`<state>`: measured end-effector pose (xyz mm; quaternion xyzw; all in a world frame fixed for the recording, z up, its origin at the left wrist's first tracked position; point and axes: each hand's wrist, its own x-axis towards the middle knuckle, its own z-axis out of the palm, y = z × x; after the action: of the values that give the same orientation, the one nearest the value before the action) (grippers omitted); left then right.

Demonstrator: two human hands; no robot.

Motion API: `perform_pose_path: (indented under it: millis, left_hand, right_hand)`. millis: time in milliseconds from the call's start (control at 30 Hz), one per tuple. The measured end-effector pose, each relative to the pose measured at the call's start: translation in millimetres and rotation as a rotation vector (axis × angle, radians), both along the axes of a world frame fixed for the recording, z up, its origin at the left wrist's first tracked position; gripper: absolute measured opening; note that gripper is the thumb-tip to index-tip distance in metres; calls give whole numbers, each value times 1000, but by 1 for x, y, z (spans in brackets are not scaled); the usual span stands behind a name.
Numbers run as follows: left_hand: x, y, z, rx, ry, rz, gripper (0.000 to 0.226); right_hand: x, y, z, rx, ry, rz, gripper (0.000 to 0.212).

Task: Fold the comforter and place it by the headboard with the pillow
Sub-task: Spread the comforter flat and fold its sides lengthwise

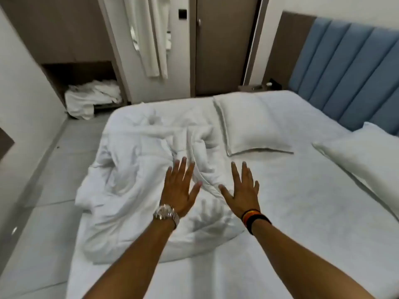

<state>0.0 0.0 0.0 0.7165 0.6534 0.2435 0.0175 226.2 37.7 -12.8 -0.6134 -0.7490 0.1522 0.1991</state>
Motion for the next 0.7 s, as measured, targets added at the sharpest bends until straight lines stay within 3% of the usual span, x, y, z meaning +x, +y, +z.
perform_pose_path:
  millis: [133, 367, 533, 700]
  left_hand:
    - [47, 5, -108, -216, -15, 18, 73]
    - [87, 58, -227, -265, 31, 77, 69]
    - [83, 74, -258, -276, -24, 106, 62]
    - [86, 68, -230, -324, -20, 92, 62]
  right_hand:
    - [24, 19, -97, -179, 26, -63, 95]
    - [44, 57, -214, -200, 125, -57, 105]
    - [38, 69, -243, -212, 140, -88, 95]
    - [48, 58, -219, -387, 265, -96, 82]
